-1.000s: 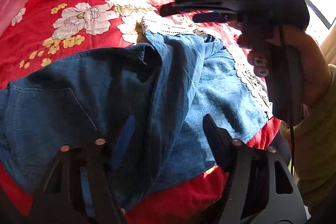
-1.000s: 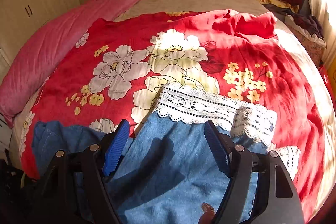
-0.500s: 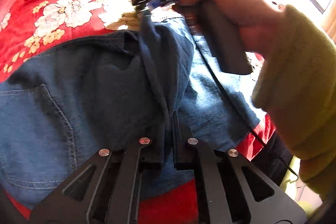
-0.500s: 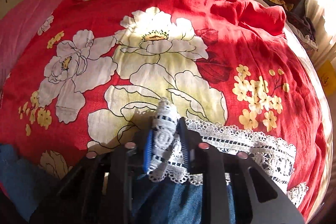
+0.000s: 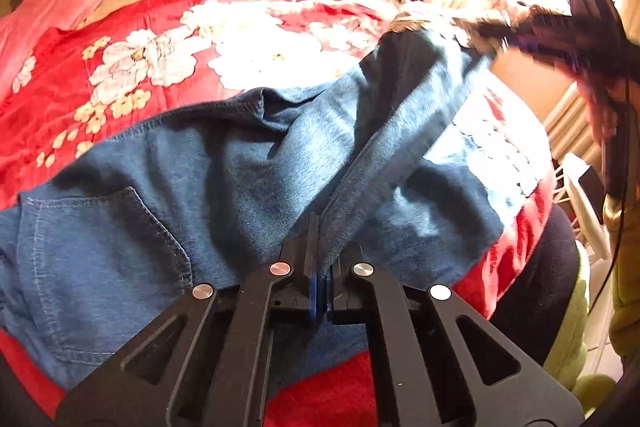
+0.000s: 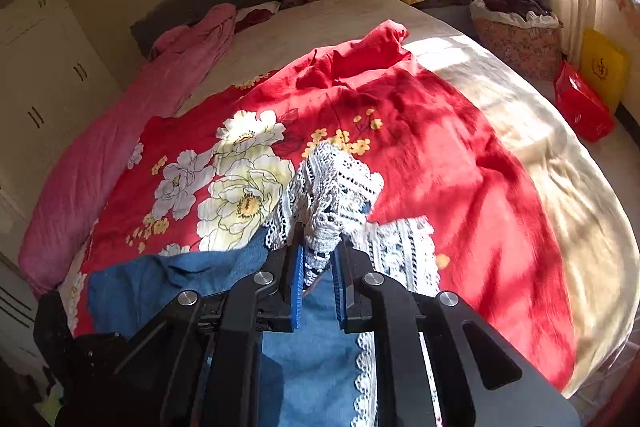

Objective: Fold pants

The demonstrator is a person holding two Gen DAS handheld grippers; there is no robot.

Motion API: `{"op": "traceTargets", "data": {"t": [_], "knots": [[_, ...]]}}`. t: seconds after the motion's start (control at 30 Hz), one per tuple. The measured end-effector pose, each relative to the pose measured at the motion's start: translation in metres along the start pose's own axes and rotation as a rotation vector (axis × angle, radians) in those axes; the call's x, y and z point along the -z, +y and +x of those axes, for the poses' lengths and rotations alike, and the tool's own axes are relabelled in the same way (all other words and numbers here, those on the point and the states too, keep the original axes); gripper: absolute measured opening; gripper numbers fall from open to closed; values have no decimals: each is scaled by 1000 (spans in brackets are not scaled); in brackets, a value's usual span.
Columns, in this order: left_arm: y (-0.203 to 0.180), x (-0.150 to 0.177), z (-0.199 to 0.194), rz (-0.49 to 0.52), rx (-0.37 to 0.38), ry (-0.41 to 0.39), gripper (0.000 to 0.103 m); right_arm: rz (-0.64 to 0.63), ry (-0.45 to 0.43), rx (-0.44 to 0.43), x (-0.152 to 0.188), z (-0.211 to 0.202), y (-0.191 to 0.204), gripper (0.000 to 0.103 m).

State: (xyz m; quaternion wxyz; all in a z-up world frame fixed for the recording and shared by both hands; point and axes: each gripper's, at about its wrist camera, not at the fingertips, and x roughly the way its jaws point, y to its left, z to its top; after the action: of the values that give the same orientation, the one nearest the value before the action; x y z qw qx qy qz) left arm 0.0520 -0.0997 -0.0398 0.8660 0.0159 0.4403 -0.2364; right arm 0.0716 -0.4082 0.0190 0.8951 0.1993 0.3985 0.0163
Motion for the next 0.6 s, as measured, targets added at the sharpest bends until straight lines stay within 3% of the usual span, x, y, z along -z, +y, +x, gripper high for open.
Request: {"op": "traceTargets", "data": {"t": [0.23,0.53,0.6], "knots": [[-6,2,7,54,-6,34,0,95,94,17,79,-15,-31,11],[-24,20,11,138,-28,69,0,64,117,112,104,-10,-39,12],[-26,22,12,154,-35,76,0,42,113,139,105,-13,-35,16]]}}
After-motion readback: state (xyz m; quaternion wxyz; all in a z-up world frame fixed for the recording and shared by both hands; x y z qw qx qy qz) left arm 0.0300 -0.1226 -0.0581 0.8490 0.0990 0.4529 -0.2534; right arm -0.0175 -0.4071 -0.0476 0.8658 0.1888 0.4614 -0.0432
